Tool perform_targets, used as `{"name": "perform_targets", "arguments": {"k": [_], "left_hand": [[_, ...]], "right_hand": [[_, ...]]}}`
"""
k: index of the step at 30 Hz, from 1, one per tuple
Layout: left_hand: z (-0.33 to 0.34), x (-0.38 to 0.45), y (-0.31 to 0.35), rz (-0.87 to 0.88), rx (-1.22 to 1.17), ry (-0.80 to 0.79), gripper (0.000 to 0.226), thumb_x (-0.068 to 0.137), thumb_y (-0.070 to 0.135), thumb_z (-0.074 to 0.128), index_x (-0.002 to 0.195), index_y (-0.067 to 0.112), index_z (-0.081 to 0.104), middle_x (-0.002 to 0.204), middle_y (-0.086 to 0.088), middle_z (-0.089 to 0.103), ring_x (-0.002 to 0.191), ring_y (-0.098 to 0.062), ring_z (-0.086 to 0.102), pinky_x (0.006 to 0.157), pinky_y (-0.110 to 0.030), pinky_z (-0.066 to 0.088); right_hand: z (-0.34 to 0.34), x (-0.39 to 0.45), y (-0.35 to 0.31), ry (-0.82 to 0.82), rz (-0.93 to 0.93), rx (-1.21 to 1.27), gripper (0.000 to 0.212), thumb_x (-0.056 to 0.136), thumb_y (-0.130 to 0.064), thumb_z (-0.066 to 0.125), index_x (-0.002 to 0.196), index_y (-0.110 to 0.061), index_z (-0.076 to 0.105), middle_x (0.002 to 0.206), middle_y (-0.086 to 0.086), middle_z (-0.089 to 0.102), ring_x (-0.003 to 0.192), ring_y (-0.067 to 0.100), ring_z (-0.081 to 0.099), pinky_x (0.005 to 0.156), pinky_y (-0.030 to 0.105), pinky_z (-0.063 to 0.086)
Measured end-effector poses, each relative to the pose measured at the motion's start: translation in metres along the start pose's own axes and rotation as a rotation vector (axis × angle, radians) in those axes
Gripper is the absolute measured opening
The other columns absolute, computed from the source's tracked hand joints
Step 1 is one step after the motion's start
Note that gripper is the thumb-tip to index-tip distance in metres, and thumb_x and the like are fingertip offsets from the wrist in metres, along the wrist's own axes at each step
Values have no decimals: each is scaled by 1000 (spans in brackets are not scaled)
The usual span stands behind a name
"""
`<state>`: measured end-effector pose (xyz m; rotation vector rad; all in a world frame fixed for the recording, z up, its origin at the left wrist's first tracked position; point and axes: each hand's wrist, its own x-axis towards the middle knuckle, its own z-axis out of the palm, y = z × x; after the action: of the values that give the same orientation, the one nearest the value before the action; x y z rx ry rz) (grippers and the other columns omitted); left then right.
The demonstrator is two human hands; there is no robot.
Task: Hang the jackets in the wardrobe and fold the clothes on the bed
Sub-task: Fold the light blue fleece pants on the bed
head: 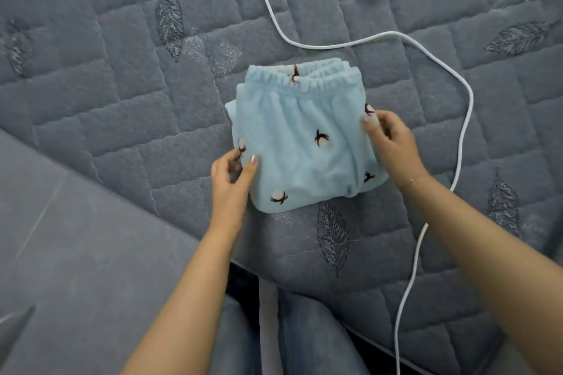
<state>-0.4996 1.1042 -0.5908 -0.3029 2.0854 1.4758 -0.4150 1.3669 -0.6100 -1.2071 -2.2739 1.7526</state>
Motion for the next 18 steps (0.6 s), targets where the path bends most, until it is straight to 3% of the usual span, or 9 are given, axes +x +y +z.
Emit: {"name": "perform_targets", "arguments": {"k": [2,4,6,8,10,12,15,18], "left_hand": [[18,26,17,-27,-31,6,51,85,45,70,121,11,61,131,-7,49,120,-20,55,103,-33,46],[33,47,30,-21,-4,20,45,87,48,68,114,12,62,127,-6,49,116,-20,56,104,-40,46],[40,64,34,34,47,68,35,94,42,60,111,12,63,123,-6,55,112,-18,58,102,-38,46],[39,72,29,51,42,140,31,100,41,51,112,15,63,117,-1,64,104,-13,60,93,-28,47],[34,76,22,4,19,234,30,102,44,43,102,20,62,103,6,67,89,-6,60,75,-19,45],[30,82,13,-38,39,259,34,103,45,39,93,21,61,88,10,64,81,-6,59,68,-21,44],[31,100,8,-66,63,258,40,103,48,37,92,19,62,89,5,63,88,-16,61,78,-30,46],[33,114,2,-117,102,270,35,99,55,40,85,26,54,107,0,53,92,-13,56,85,-31,44]], "right_hand": [[14,13,-11,-6,-6,14,35,89,-49,65,109,-20,60,103,-12,65,90,-1,61,75,15,50],[26,26,-22,23,-8,22,35,88,-45,67,101,-14,58,105,0,63,90,10,60,80,26,52],[32,38,-32,103,-85,11,27,90,-36,66,88,-13,52,96,3,54,86,15,53,81,34,50],[35,47,-41,175,-224,-21,28,92,-32,65,74,-24,45,81,-9,47,78,13,47,74,33,45],[40,55,-51,199,-295,-60,40,92,-41,62,65,-32,35,61,-17,42,61,2,39,60,23,36],[49,69,-53,204,-256,-148,47,93,-47,57,61,-28,30,54,-11,37,52,3,34,55,27,31],[63,97,-45,158,-86,-357,53,96,-54,47,59,-22,28,57,-7,37,58,11,38,59,32,28],[70,117,-35,110,36,-437,54,93,-62,46,61,-21,32,75,-2,43,85,18,42,71,34,34]]}}
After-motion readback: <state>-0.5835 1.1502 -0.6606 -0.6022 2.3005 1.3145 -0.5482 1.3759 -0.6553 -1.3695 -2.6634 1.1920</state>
